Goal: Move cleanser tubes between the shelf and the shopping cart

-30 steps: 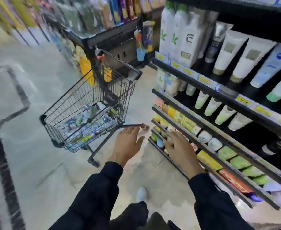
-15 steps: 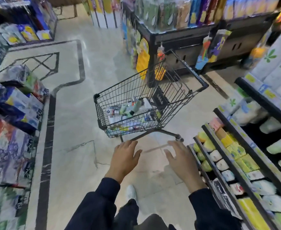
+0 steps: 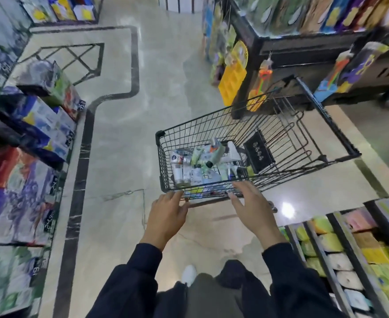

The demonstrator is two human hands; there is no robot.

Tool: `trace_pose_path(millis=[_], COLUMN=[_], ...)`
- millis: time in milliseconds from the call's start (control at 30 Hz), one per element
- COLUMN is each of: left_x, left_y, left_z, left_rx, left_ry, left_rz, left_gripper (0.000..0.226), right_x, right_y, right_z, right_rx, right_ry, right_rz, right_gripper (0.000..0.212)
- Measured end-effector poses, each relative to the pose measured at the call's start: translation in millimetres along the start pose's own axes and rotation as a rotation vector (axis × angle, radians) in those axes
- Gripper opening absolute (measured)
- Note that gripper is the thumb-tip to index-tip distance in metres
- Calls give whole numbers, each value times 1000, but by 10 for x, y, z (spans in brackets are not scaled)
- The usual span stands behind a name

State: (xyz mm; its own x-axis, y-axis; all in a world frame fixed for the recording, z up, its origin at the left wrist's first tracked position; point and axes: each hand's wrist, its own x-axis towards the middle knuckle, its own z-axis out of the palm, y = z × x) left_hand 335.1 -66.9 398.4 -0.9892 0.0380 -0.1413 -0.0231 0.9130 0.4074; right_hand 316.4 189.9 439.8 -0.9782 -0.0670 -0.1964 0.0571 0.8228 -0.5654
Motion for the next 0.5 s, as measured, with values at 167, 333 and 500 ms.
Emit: trace_pose_path(millis=[167, 333, 500], left_x=[652, 1504, 2180], left_y=[51, 247, 362], left_z=[69, 329, 681], left_rx=[-14, -24, -44], left_ry=[-66, -167, -311], left_rz=[-4, -3, -115], left_gripper=[46, 47, 46], right_x=[512, 1099, 1909], right_y=[191, 561, 874], right_z=[19, 0, -44], right_rx=[33, 49, 12], right_ry=[-33, -77, -239], right_rz=[63, 120, 125], right_gripper=[43, 40, 39])
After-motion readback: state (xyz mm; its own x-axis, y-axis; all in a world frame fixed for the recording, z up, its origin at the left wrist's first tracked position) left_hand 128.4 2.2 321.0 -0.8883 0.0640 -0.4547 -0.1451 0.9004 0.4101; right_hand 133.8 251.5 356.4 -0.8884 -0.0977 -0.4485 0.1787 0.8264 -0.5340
